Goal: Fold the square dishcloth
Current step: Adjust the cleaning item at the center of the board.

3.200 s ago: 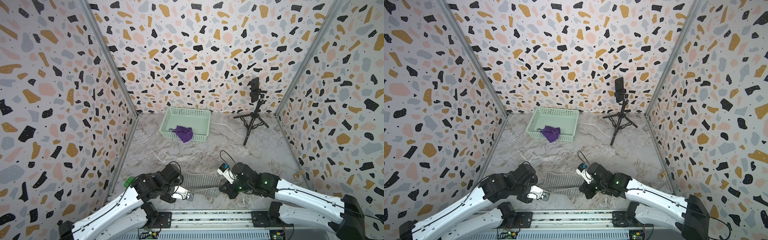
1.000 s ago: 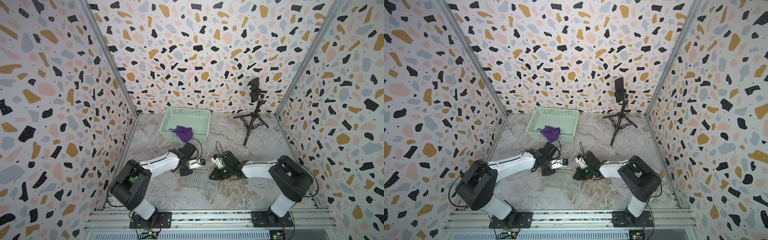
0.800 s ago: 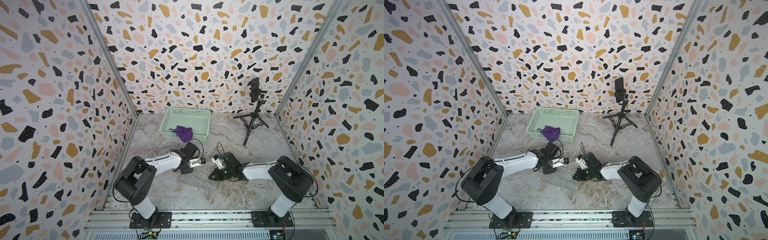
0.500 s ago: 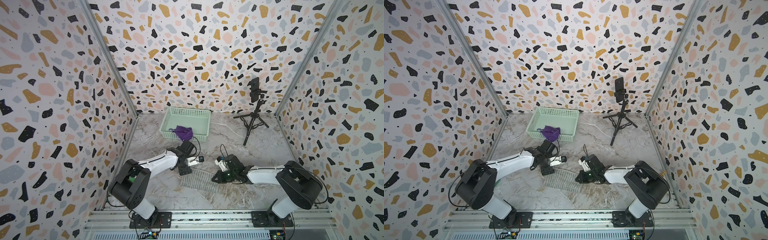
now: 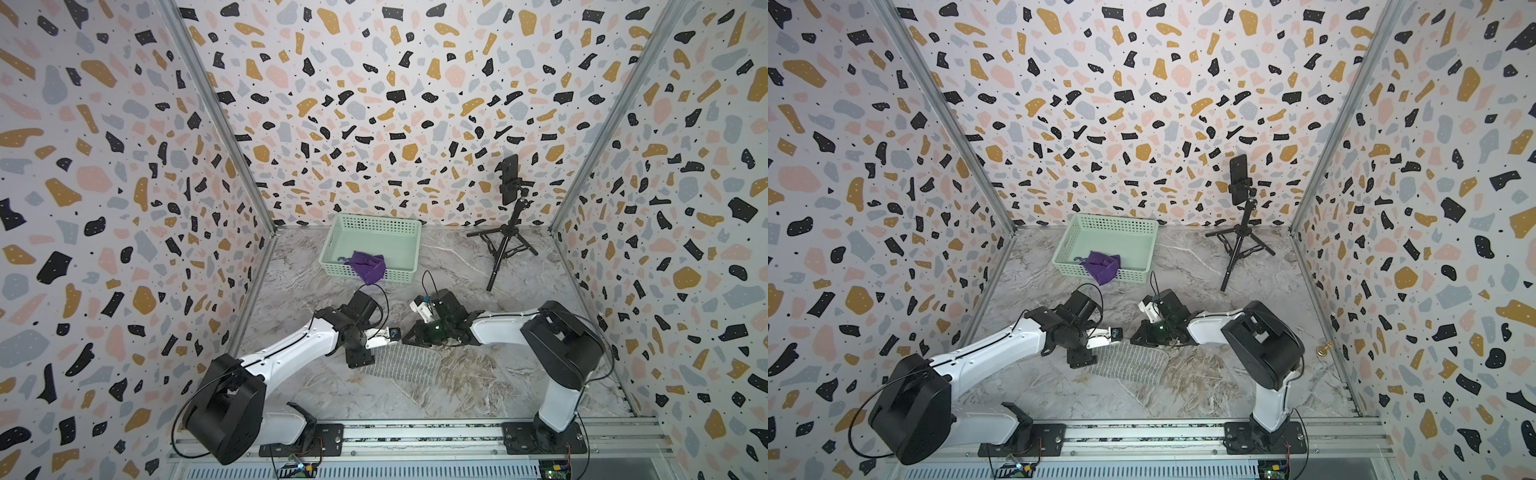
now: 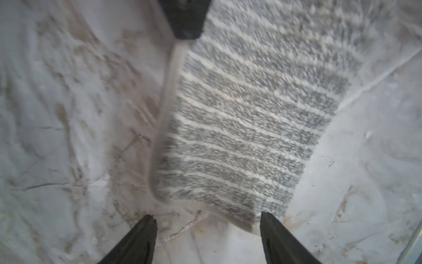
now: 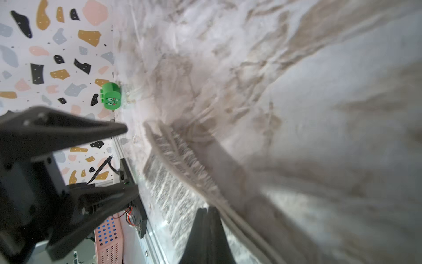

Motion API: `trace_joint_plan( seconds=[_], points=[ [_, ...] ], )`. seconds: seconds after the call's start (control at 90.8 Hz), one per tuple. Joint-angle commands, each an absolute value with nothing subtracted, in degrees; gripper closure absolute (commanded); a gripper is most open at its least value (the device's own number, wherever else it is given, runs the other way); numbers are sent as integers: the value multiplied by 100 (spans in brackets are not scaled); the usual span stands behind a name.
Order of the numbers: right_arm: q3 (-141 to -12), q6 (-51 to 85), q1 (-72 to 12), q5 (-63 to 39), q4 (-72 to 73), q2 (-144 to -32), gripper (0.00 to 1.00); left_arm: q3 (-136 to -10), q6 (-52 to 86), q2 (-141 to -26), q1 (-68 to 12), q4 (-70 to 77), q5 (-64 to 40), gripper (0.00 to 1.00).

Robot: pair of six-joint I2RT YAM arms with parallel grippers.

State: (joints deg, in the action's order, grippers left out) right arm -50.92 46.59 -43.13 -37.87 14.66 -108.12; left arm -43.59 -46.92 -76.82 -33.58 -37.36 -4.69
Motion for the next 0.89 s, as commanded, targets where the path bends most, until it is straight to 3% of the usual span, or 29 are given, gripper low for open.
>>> trace_joint_plan(
  seconds=[0.0,0.242,0.495,0.683,0.881],
  points=[
    [-5258,4991,-4326,-4007,1709,-11235,100,-4122,-4774,-7820,-3450,-3552,-28,26],
    [-4778,4747,-4272,-3316,1248,-10804,100,-3811,-5188,-8285,-3450,-2745,936,27],
    [-3381,5026,-4284,-2758,1445,-9526,100,-4736,-5443,-9452,-3466,-1608,1809,27],
    [-3068,4945,-4368,-2872,1103,-8595,100,-5392,-5796,-9863,-3763,-843,1560,22],
    [-3908,4531,-4335,-3130,406,-8572,100,-5424,-6020,-8914,-3803,-1011,903,17]
  ],
)
